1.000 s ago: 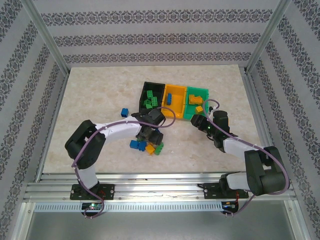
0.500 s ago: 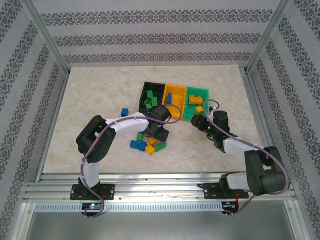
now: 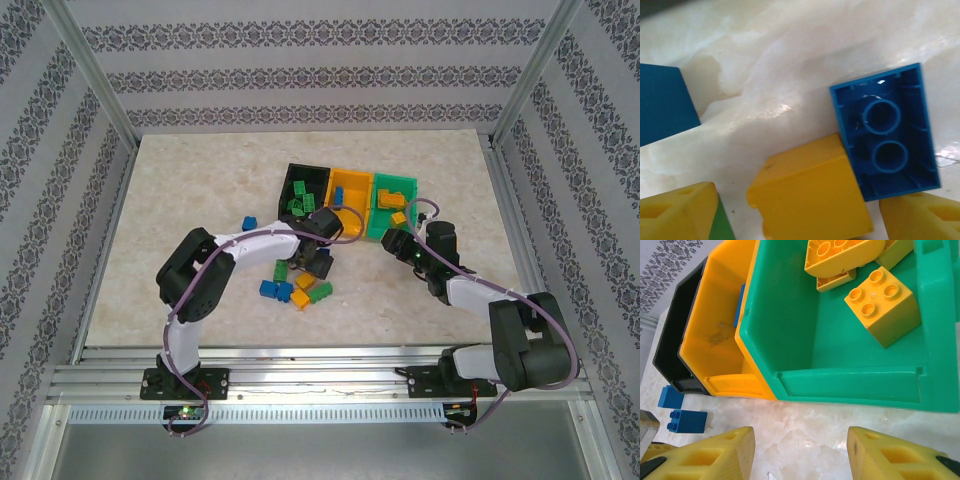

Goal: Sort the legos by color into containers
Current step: Rotate the lego at the center of the table, then pick up the lego from the center of the table.

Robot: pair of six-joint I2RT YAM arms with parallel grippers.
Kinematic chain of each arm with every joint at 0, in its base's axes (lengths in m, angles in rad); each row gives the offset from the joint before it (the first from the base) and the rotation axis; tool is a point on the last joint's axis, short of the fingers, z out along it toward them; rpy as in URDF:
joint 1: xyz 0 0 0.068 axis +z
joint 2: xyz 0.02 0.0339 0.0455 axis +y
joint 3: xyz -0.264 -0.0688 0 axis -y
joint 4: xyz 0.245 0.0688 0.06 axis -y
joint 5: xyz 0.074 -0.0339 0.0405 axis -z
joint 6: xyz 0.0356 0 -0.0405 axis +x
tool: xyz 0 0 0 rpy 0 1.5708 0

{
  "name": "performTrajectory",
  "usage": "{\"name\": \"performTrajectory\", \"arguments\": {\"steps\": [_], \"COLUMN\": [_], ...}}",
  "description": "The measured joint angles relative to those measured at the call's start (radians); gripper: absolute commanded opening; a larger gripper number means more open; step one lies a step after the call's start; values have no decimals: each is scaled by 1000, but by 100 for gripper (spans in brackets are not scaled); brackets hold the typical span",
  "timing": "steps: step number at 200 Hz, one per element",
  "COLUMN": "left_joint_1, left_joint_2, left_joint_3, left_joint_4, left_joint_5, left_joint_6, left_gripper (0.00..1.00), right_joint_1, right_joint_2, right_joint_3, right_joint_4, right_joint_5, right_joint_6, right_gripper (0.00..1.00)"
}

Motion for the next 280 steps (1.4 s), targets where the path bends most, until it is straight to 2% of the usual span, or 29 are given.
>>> {"name": "performTrajectory", "arguments": {"steps": [59, 104, 122, 153, 218, 280], "left_joint_1": [62, 61, 61, 61, 60, 54], "left_joint_2": [-15, -15, -15, -15, -36, -159], "left_joint_3": [-2, -2, -2, 2, 2, 102], "left_joint_4": [3, 8, 10, 13, 14, 35], "left_joint_5": [24, 90, 107, 124, 132, 153], "left_joint_6": [0, 0, -1, 0, 0, 23], "left_gripper": [81, 73, 64, 58, 55, 55], "right_joint_1": [0, 0, 0, -7, -16, -135], "right_joint_2": [5, 5, 5, 5, 4, -72], "right_joint_3": [0, 0, 0, 0, 0, -55], "right_joint_4": [0, 0, 0, 0, 0, 19], "right_joint_5": [0, 0, 0, -1, -2, -8], "right_joint_6": [0, 0, 0, 0, 0, 25], "right_gripper": [52, 52, 52, 52, 52, 52]}}
